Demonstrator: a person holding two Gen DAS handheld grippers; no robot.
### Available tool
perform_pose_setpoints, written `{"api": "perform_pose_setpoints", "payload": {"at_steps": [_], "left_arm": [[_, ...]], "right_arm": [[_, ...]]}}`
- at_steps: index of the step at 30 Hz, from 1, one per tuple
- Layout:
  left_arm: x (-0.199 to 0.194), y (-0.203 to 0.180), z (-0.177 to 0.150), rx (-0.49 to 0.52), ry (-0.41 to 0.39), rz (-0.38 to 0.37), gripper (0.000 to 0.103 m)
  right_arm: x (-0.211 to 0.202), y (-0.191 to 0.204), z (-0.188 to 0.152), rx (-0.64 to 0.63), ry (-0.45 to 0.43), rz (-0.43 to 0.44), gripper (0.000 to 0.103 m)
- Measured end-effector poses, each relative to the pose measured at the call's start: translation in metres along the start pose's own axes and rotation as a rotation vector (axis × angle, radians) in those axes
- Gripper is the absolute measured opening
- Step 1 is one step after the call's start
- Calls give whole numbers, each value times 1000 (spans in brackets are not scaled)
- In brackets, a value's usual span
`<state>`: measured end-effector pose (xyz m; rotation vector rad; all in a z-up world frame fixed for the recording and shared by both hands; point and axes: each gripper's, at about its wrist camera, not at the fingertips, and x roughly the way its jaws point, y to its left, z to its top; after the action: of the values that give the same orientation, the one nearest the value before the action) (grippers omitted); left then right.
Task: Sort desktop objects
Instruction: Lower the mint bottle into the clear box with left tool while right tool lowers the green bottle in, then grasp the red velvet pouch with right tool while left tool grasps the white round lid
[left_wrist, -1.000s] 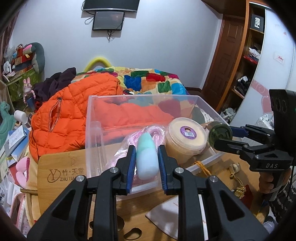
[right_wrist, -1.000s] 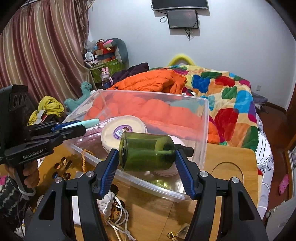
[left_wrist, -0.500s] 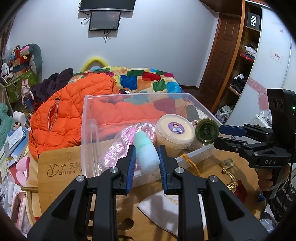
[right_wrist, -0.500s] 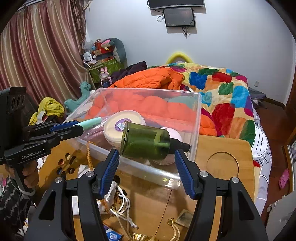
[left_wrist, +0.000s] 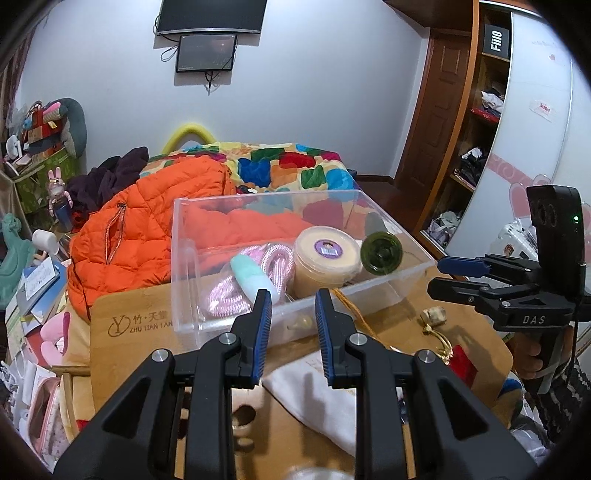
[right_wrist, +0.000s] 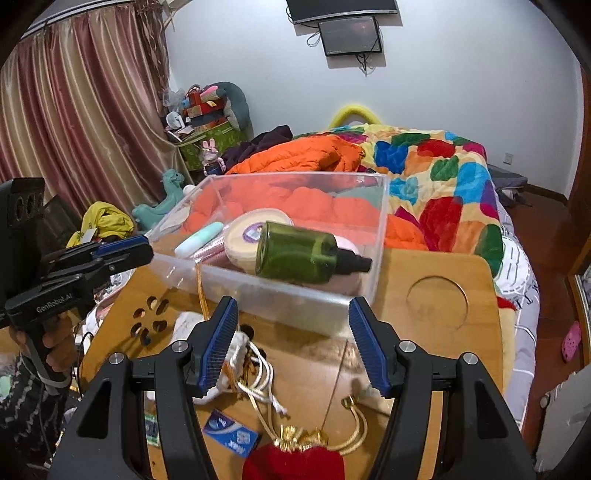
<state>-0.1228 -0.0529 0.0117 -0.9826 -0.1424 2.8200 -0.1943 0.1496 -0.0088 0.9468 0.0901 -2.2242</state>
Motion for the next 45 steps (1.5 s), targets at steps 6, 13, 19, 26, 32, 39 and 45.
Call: {"api": "perform_pose_setpoints", "payload": {"at_steps": [6, 13, 19, 26, 32, 39, 45], "left_arm": [[-11, -6, -17, 8, 25, 14, 26], [-24, -10, -38, -10, 42, 26, 36], [-31, -13, -59, -20, 60, 58, 47], [-37, -21, -84, -27, 63, 78, 60], [-33, -22, -105, -66, 100, 62, 61], [-34, -24, -118, -74, 105, 87, 65], [-27, -25, -127, -87, 120, 105, 66]], "right_arm": [[-13, -4, -17, 21, -1, -41, 59], [-24, -7, -37, 53, -7, -63, 59], [-26, -3, -51, 69, -8, -73, 59], [-20, 0, -71, 78, 8, -95, 59], [-15, -2, -84, 86, 30, -114, 59], [-9, 1, -92, 97, 59, -86, 59], [-3, 11, -99, 62, 71, -124, 59]]}}
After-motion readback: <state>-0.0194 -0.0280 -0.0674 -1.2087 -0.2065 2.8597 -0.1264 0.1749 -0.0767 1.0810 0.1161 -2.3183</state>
